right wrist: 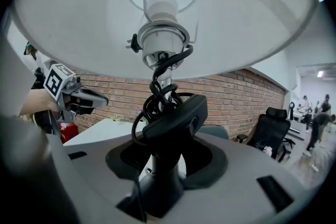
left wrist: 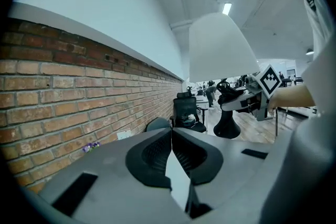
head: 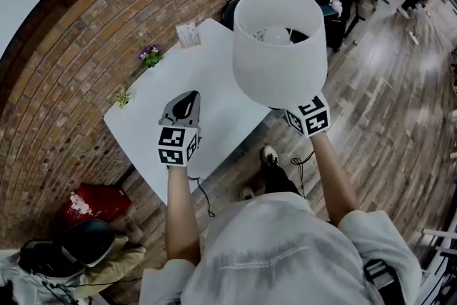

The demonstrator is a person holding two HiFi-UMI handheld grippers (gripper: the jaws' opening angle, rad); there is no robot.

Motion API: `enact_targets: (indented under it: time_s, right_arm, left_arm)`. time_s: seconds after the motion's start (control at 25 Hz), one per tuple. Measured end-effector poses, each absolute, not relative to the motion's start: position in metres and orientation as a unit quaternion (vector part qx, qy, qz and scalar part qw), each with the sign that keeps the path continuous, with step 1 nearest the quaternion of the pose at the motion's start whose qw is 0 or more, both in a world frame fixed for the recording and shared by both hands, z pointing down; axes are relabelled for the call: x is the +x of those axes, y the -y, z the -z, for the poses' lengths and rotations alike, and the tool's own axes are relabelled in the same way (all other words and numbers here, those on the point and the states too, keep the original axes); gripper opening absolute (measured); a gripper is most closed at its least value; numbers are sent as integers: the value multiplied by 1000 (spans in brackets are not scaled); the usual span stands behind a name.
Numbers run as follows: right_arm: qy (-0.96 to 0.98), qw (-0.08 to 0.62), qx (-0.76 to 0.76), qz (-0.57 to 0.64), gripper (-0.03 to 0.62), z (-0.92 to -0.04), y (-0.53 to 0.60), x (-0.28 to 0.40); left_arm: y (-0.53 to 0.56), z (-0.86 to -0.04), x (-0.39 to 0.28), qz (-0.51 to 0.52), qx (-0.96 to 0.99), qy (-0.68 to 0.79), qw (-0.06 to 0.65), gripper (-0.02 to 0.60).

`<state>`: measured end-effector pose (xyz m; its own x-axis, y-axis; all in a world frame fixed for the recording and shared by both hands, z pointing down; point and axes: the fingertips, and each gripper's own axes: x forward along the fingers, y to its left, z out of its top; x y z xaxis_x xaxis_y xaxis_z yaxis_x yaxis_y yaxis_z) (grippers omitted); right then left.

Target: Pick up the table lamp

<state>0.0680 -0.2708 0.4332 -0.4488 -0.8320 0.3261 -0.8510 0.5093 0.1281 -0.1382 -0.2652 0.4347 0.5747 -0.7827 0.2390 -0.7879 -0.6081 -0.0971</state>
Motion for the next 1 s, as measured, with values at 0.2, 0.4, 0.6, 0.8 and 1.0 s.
enact_targets:
  time_s: [0.2, 0.4, 0.6, 0.8, 1.0]
  right_arm:
    - [843, 168, 510, -22, 169, -413, 240, 74]
    - [836, 154, 527, -13, 169, -396, 214, 84]
    - [828, 154, 540, 1, 169, -381, 198, 92]
    - [825, 148, 546, 4, 169, -373, 186, 95]
    - [826, 146, 544, 11, 169, -371, 180, 94]
  left_arm:
    - [251, -411, -133, -127, 889, 439, -21, 14]
    - [234, -393, -130, -120, 892, 435, -42, 14]
    - [221, -382, -130, -118, 893, 431, -54, 14]
    - [210, -371, -129, -116, 894, 427, -64, 14]
    - [202, -363, -127, -110, 896, 424, -73, 14]
